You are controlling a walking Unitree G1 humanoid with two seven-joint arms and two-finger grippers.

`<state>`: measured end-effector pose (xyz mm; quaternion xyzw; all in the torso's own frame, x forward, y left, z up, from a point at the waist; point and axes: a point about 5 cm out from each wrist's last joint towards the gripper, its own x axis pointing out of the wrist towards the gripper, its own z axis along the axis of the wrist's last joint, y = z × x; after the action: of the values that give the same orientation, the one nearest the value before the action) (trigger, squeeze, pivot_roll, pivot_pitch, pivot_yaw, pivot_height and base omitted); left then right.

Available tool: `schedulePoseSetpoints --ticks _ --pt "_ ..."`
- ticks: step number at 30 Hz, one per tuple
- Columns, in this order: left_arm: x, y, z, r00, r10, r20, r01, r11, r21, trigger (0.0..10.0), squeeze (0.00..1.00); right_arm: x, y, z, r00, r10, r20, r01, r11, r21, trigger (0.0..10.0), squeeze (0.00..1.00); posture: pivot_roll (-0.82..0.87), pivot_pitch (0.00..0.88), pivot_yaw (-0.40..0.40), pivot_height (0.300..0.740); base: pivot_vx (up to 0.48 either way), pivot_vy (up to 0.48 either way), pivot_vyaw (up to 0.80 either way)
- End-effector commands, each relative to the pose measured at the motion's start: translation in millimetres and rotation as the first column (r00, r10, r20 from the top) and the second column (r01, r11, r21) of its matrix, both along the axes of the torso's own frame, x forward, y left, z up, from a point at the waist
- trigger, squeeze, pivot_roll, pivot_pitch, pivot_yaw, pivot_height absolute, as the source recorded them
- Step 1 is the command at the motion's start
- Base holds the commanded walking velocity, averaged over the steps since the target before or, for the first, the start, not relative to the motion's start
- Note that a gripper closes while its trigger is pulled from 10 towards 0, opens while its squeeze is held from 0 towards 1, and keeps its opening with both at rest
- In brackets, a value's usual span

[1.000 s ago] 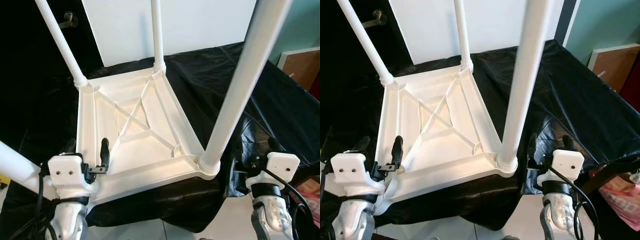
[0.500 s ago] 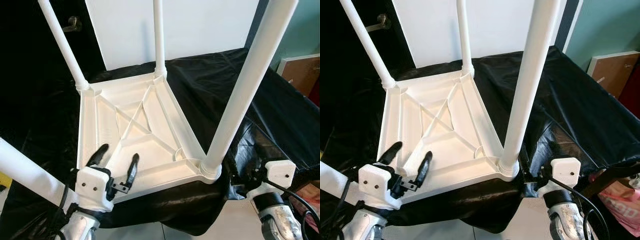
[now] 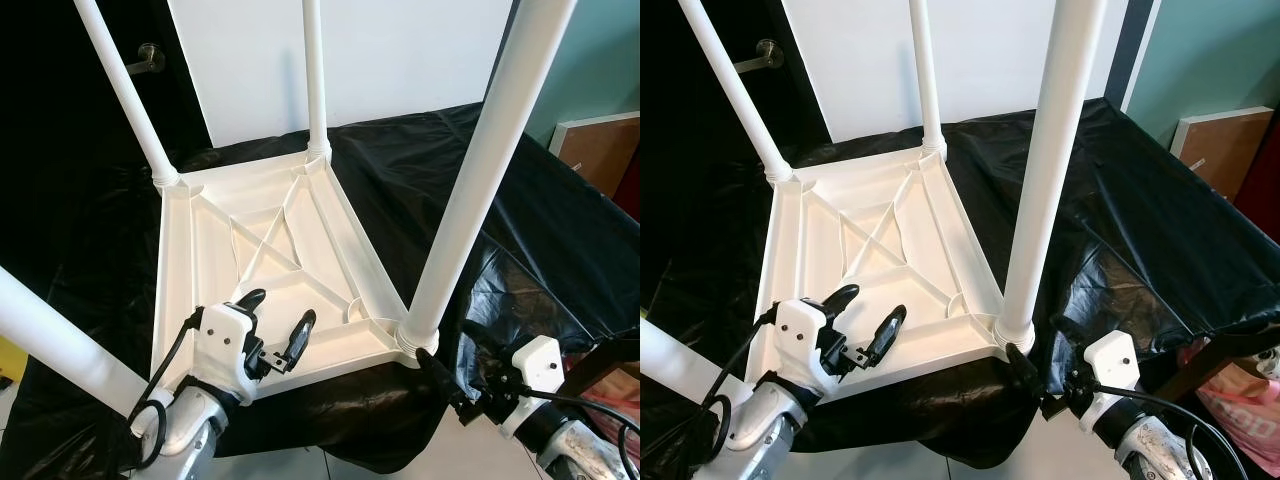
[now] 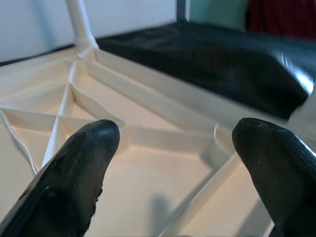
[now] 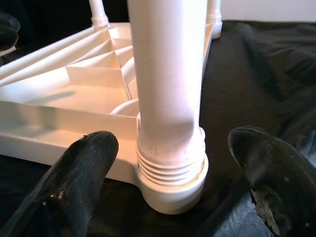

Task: Building children table

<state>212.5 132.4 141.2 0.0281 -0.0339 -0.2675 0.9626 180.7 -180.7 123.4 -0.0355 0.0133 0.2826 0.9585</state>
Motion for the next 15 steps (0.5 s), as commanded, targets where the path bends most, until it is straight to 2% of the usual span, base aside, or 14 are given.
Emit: schedulePoseSetpoints --ticks 1,4,7,8,13,15 --pt "-2.7 -2.2 -6 0.954 -0.297 -0.034 0.298 0.952 0.073 10.0 0.00 5.7 0.7 -2 0.998 0.054 -0.019 -0.054 0.998 -0.022 10.0 0.00 -0.19 0.052 0.040 0.740 0.000 0.000 0.00" --pt "3.5 3.8 -6 0.943 -0.329 -0.042 0.332 0.936 0.119 10.0 0.00 20.7 -0.1 1 0.999 0.037 0.025 -0.036 0.999 -0.039 10.0 0.00 -0.18 0.057 0.036 0.740 0.000 0.000 0.00" --pt "6.7 6.5 -6 0.939 -0.339 -0.048 0.343 0.930 0.133 10.0 0.00 27.4 0.8 3 0.999 0.031 0.038 -0.030 0.999 -0.032 10.0 0.00 -0.18 0.058 0.037 0.740 0.000 0.000 0.00" --pt "15.0 12.0 -6 0.929 -0.365 -0.060 0.369 0.913 0.173 10.0 0.00 42.0 3.0 7 0.997 0.022 0.069 -0.020 0.999 -0.027 10.0 0.00 -0.16 0.067 0.036 0.740 0.000 0.000 0.00" --pt "24.7 15.0 -6 0.920 -0.387 -0.068 0.392 0.894 0.217 10.0 0.00 55.0 6.1 9 0.996 0.012 0.086 -0.012 1.000 -0.006 10.0 0.00 -0.15 0.077 0.037 0.740 0.000 0.000 0.00" --pt "45.4 15.5 0 0.918 -0.393 -0.044 0.391 0.885 0.252 10.0 0.00 73.6 15.6 11 0.994 -0.008 0.107 0.004 0.999 0.040 10.0 0.00 -0.15 0.100 0.038 0.740 0.000 0.000 0.00"
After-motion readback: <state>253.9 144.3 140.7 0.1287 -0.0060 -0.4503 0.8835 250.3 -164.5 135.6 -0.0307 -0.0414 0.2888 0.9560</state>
